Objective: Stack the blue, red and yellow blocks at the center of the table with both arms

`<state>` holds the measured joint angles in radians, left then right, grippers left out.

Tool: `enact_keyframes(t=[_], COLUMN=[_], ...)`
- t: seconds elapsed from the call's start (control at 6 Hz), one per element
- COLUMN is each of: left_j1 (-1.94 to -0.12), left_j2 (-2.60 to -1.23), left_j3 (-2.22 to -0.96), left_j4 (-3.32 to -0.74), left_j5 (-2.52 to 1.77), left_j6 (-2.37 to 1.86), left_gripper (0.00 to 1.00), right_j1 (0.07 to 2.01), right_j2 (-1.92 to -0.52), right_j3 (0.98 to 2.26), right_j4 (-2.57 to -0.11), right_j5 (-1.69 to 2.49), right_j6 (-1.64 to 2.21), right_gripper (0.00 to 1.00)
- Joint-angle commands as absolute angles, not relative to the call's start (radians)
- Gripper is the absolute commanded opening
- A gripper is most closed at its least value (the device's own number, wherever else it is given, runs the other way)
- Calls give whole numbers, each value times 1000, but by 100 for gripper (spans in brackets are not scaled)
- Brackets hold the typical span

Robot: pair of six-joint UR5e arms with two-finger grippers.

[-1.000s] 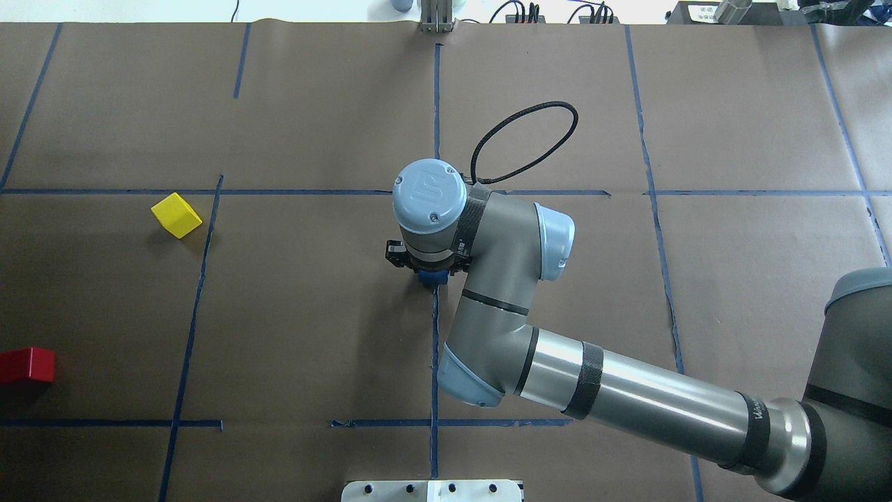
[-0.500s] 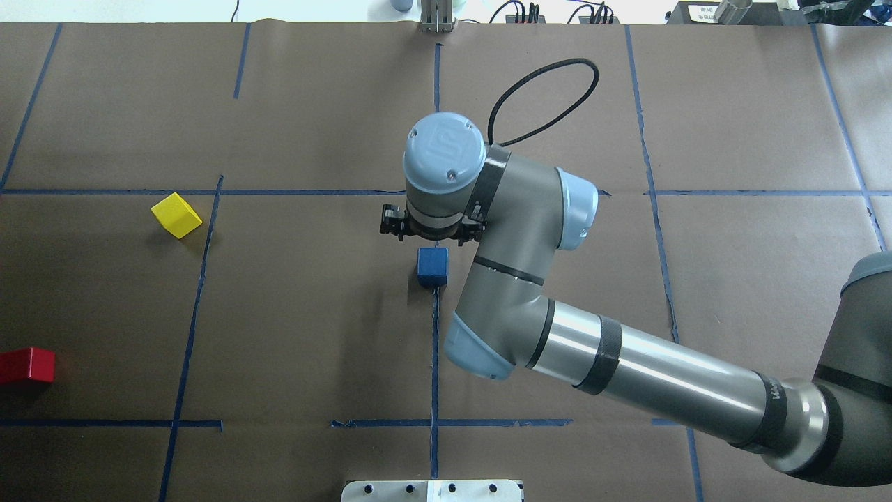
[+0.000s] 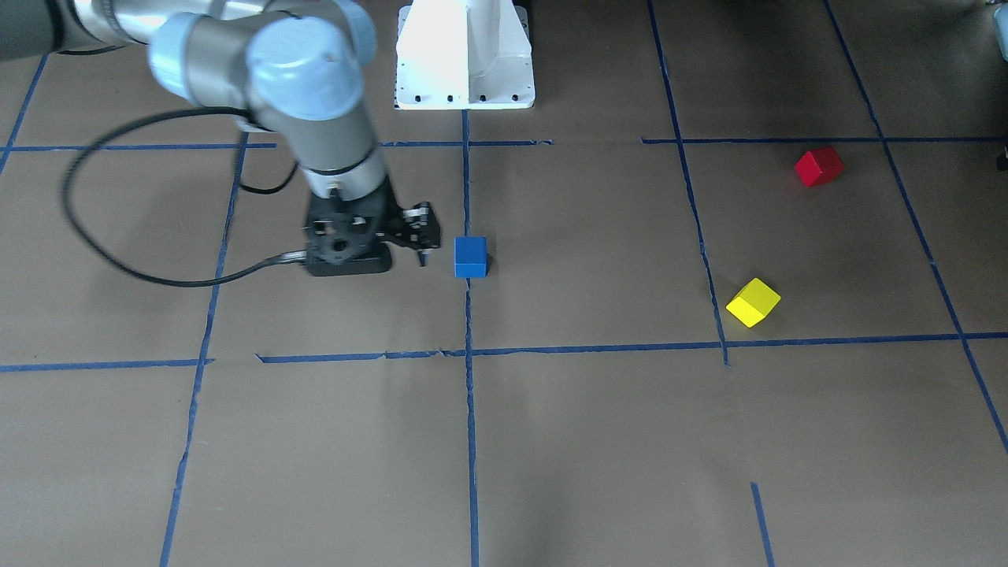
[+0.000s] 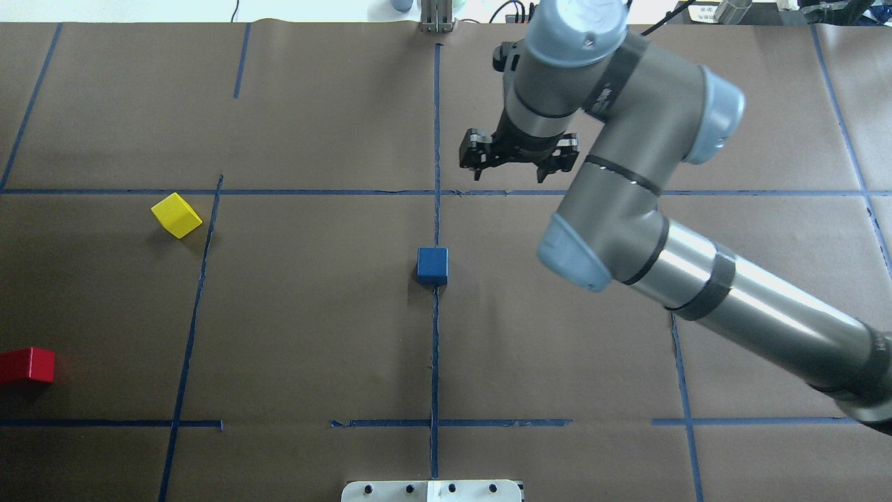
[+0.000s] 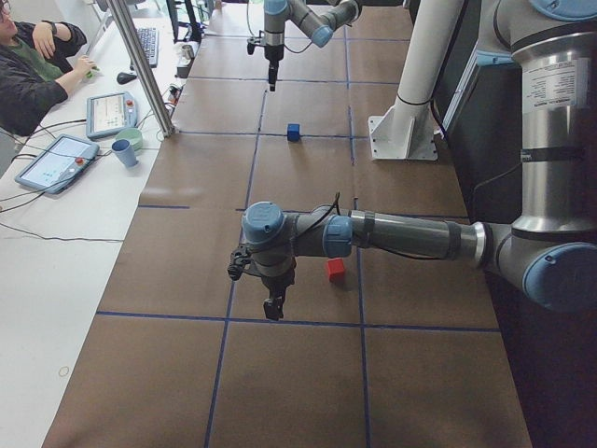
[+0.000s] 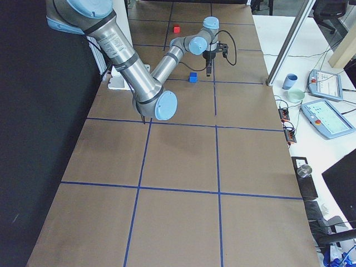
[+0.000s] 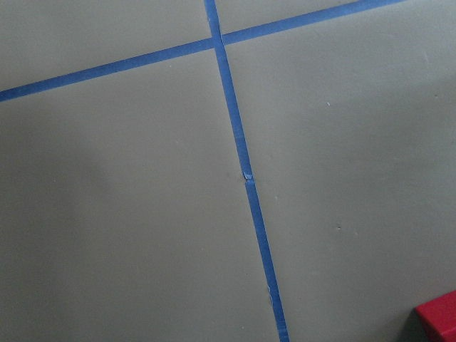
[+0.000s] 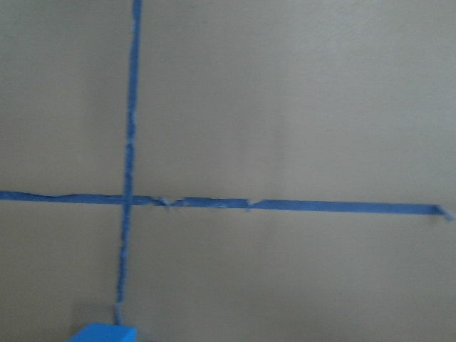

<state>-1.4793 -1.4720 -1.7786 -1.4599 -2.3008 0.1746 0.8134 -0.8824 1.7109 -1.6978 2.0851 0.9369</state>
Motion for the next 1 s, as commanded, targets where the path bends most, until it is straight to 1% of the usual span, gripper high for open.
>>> enact_keyframes(t=[0.0, 0.17, 0.33, 0.5, 0.67, 0.83], left_j1=[-1477, -1477, -1477, -1477, -1474, -1470], left_j2=[-1550, -1574, -1577, -1572, -1569, -1553], left_j3=[-1776, -1761, -1776, -1775, -1778, -1779], left_j4=[-1460, -1462, -1492, -1505, -1537, -1546], left_j5=[-2296, -2302, -2304, -2303, -2303, -2306], left_j6=[173, 175, 176, 178, 173, 175], left_gripper=[100, 100, 100, 100, 100, 100], right_j1=[1069, 1188, 1304, 1421, 1548, 1592], right_j2=[-1178, -1333, -1515, -1661, -1775, -1875], right_j3=[1869, 1915, 1975, 1980, 1964, 1951], right_j4=[-1735, -1735, -1733, -1727, -1730, -1726], right_j5=[2231, 2299, 2316, 2318, 2318, 2310], right_j6=[470, 245, 15, -209, -420, -457], right_gripper=[100, 100, 100, 100, 100, 100])
